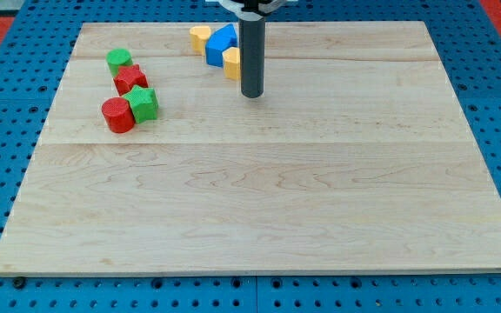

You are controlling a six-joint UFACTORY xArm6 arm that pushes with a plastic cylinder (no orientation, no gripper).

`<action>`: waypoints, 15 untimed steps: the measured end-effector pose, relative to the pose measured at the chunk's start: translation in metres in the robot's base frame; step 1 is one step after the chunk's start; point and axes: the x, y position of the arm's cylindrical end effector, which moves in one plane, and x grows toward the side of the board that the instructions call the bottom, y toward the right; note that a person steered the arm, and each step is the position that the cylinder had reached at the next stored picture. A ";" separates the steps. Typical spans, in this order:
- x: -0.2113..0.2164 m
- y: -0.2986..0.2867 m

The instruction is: Separate the blue blocks and yellow hexagon from the yellow heart

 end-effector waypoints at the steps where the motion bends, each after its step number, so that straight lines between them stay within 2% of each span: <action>1: 0.015 -0.036; 2: 0.014 -0.080; 3: 0.014 -0.084; 5: -0.006 -0.151; 8: -0.073 -0.118; 10: -0.144 -0.108; 11: -0.158 -0.098; 13: -0.157 -0.041; 14: -0.144 -0.016; 15: -0.122 -0.016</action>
